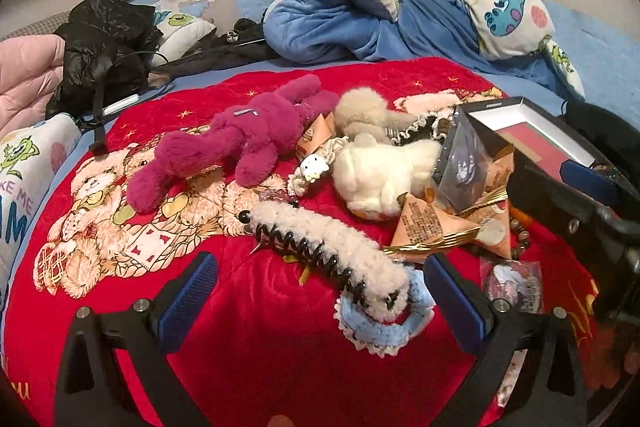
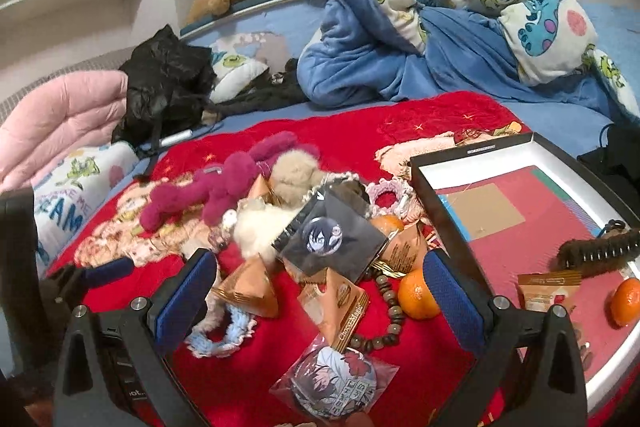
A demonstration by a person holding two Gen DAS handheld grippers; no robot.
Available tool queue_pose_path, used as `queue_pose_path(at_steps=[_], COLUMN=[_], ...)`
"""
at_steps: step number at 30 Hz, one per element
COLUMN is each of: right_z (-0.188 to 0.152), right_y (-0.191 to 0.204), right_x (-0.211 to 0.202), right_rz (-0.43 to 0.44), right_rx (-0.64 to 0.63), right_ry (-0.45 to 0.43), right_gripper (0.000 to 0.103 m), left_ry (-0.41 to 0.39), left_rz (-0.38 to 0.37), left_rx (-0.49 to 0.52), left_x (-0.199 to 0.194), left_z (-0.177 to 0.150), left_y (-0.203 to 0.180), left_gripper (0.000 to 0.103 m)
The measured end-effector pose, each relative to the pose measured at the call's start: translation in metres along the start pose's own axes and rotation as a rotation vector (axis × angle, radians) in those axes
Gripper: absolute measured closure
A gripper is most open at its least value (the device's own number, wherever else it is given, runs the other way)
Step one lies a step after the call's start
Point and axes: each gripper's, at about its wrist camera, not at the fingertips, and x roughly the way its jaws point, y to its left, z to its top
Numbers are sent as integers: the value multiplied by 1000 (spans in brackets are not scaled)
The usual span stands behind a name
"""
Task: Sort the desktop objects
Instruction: 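Grasp another tan triangular snack packet with the right tool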
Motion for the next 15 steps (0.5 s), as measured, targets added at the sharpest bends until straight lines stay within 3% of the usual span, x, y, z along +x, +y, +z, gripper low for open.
queue_pose_path(at_steps=[5, 9, 15], right_z=[-10, -15, -19], right_y=[-7, -17, -20], right_x=[13, 25, 32], right_rz=[-39, -34, 5], right_rx=[21, 68, 84], right_ry=[17, 65, 95], right_gripper=[0, 14, 15], left_ry=[6, 7, 39], left_rz=[21, -2, 6], left_rx=[18, 9, 67], left_x=[13, 18, 26], left_z=[-3, -5, -9], left_y=[2, 5, -6], left_gripper=[0, 0, 0])
